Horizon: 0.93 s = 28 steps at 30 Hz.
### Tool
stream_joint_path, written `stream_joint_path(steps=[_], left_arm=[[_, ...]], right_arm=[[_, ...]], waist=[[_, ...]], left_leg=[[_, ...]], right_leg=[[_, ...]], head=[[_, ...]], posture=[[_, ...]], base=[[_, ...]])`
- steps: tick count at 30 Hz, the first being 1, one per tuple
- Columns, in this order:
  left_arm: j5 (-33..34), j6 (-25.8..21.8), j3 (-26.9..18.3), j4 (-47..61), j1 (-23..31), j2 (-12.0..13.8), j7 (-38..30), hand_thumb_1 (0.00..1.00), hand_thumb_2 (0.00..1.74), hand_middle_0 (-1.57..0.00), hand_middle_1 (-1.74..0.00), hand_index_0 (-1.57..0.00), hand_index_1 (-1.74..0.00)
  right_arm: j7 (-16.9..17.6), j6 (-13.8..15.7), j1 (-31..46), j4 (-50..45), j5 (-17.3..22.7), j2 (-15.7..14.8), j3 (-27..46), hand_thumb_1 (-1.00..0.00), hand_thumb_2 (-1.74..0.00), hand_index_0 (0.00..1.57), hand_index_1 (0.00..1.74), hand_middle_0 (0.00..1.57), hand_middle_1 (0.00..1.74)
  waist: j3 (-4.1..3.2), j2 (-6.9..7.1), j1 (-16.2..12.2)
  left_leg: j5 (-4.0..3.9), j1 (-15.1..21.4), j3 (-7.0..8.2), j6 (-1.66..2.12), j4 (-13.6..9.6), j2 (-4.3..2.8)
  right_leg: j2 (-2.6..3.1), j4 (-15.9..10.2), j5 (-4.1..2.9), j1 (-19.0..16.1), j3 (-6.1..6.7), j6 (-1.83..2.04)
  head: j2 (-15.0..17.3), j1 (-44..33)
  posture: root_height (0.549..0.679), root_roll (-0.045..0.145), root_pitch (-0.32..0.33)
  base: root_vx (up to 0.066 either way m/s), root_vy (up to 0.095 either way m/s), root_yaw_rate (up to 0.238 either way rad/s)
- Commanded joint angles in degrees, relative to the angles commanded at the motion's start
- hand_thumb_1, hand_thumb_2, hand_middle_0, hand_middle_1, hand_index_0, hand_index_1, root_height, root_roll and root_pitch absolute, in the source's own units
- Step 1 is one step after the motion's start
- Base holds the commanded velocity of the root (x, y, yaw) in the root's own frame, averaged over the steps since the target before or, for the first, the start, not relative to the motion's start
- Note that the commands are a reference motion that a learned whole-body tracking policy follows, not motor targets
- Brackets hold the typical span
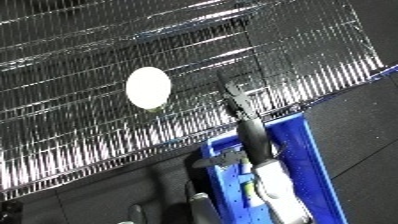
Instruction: Pick up the object and place it into the box
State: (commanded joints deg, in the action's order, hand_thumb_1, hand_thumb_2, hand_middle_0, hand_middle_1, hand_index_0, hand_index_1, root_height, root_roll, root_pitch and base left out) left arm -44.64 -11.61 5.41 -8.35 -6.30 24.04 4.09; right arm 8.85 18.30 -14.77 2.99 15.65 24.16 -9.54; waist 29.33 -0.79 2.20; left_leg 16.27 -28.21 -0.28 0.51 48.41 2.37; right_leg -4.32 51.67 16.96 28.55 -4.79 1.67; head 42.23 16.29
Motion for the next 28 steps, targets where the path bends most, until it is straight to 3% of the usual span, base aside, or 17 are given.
stream_joint_path(steps=[10, 17, 28], left_arm=[[-0.36, 1.21, 0.5, 0.78, 0.67, 0.52, 0.09, 1.0, 1.74, -1.57, -1.74, -1.57, -1.74], [-0.31, 1.72, 1.06, 1.68, 0.92, 0.79, 0.07, 1.0, 1.74, -1.57, -1.74, -1.57, -1.74], [-1.01, 1.75, 2.99, 1.93, -0.74, 1.09, -1.37, 1.0, 1.74, -1.57, -1.74, -1.57, -1.74]], right_arm=[[0.12, -0.52, -2.13, 1.41, 0.29, 0.12, -0.01, 0.0, 0.0, 0.0, 0.0, 0.0, 0.0], [0.46, -1.07, -3.56, 2.41, 1.18, -0.06, -0.41, 0.0, 0.0, 0.0, 0.0, 0.0, 0.0], [0.97, -1.55, -8.59, 7.03, 2.65, 0.17, -2.15, 0.0, 0.0, 0.0, 0.0, 0.0, 0.0]], waist=[[0.47, -0.66, 0.57], [0.47, -1.13, 0.78], [0.47, -1.98, 1.37]], left_leg=[[0.88, -1.43, 0.2, -0.67, 2.16, 0.52], [2.19, -3.33, 0.34, -1.24, 4.39, 0.87], [3.4, -5.79, 0.42, -1.59, 6.37, 1.24]], right_leg=[[-0.03, 3.46, 0.72, 2.54, 0.2, -0.31], [0.1, 5.94, 1.35, 5.45, 0.37, -0.54], [0.02, 7.87, 1.99, 8.42, 0.2, -0.83]], head=[[-1.06, 2.5], [-2.05, 3.13], [-3.8, 4.57]], posture=[[0.614, 0.071, -0.041], [0.606, 0.068, -0.027], [0.599, 0.066, -0.004]], base=[[0.06, 0.034, 0.07], [0.048, 0.024, 0.051], [0.024, 0.018, 0.053]])
